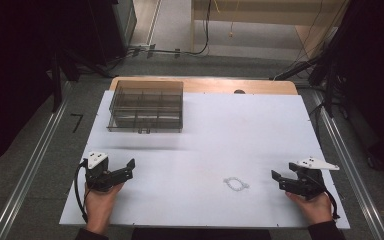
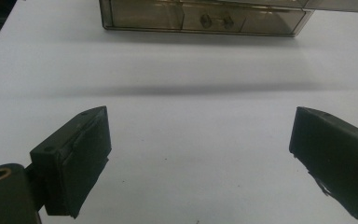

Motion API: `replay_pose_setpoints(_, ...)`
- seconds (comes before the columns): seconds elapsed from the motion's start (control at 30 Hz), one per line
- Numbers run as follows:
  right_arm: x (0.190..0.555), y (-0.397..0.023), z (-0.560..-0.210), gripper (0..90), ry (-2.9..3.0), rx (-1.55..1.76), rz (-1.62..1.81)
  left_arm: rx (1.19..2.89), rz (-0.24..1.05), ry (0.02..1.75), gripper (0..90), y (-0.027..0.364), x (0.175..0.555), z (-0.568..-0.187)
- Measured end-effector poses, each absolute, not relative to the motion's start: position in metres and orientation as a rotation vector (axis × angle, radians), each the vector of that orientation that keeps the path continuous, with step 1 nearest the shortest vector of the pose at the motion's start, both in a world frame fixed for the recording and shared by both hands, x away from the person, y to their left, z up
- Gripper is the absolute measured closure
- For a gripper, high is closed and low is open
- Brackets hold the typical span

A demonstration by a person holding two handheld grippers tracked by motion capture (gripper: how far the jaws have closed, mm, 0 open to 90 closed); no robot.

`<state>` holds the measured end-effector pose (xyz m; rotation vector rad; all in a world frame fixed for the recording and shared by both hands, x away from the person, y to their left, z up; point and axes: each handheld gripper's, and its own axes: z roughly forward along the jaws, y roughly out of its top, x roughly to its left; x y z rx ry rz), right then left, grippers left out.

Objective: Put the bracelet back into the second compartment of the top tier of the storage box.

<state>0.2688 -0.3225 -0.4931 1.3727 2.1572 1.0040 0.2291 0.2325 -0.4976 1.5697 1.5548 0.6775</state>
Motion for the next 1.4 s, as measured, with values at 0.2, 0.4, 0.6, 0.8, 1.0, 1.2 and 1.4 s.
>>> replay_pose_setpoints(0.2,0.267,-0.315,-0.494,23.9,2.200,1.337,1.004,1.573,0.674,1.553,5.8,0.232,0.229,-0.498)
replay_pose_setpoints(0.4,0.267,-0.309,-0.495,24.0,2.219,1.325,0.987,1.569,0.672,1.559,5.8,0.233,0.229,-0.498)
replay_pose_setpoints(0.6,0.266,-0.306,-0.496,24.2,2.231,1.320,0.986,1.568,0.669,1.562,5.8,0.233,0.229,-0.498)
replay_pose_setpoints(0.8,0.266,-0.304,-0.496,25.4,2.234,1.321,0.986,1.559,0.668,1.566,5.9,0.233,0.230,-0.498)
replay_pose_setpoints(1.0,0.264,-0.300,-0.496,27.2,2.249,1.302,0.992,1.555,0.668,1.570,5.9,0.234,0.229,-0.498)
replay_pose_setpoints(1.2,0.263,-0.297,-0.496,30.4,2.278,1.273,1.004,1.553,0.658,1.574,5.9,0.234,0.230,-0.499)
replay_pose_setpoints(1.4,0.262,-0.293,-0.497,33.5,2.310,1.239,1.012,1.557,0.656,1.575,5.9,0.234,0.230,-0.499)
